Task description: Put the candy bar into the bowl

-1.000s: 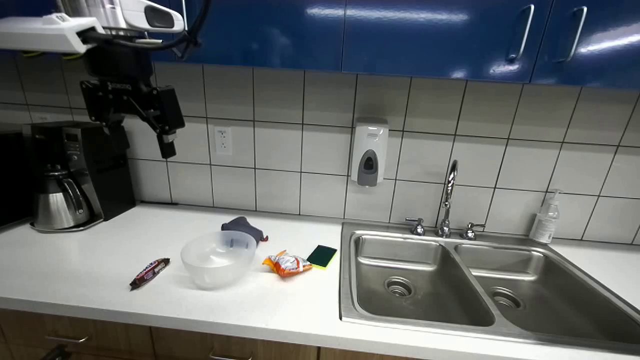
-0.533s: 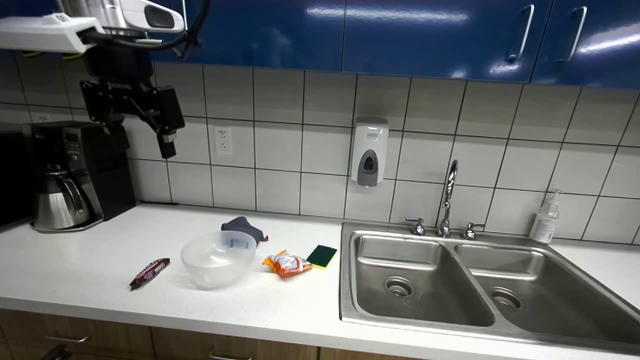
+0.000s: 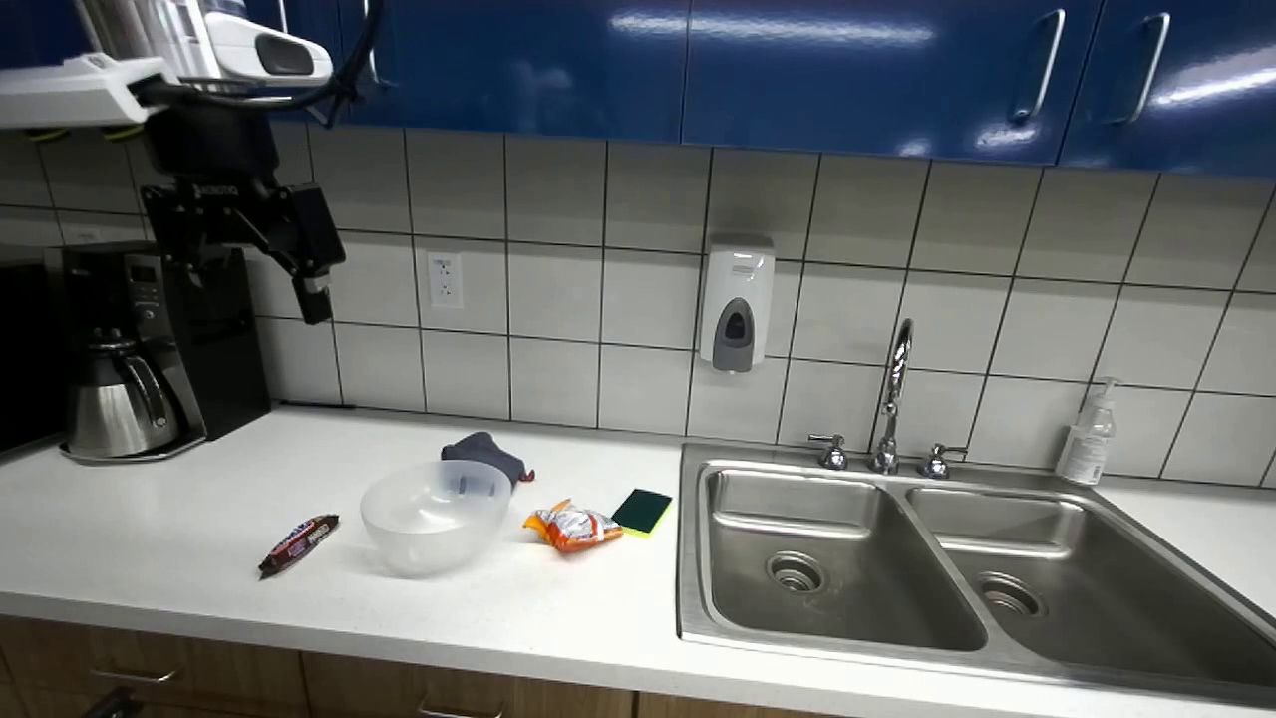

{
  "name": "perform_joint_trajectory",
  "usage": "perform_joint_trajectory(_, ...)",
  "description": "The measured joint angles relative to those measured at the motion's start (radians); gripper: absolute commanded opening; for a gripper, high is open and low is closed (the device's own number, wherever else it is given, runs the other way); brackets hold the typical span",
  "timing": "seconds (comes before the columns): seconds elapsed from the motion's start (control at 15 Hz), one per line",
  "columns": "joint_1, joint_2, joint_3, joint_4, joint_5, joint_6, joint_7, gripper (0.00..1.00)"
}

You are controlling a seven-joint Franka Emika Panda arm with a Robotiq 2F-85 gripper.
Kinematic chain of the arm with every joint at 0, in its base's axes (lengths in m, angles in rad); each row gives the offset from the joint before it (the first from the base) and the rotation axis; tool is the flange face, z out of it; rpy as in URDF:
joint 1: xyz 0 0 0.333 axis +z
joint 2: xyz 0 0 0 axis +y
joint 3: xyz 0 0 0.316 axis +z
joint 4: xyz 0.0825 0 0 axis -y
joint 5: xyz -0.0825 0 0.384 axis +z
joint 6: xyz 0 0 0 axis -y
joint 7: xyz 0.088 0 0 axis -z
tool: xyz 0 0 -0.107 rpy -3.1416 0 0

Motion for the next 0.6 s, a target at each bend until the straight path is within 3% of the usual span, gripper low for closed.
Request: perform_joint_trajectory(0.6, 0.016, 0.183, 0.114, 0.005, -0.001, 0.176, 0.122, 1.0)
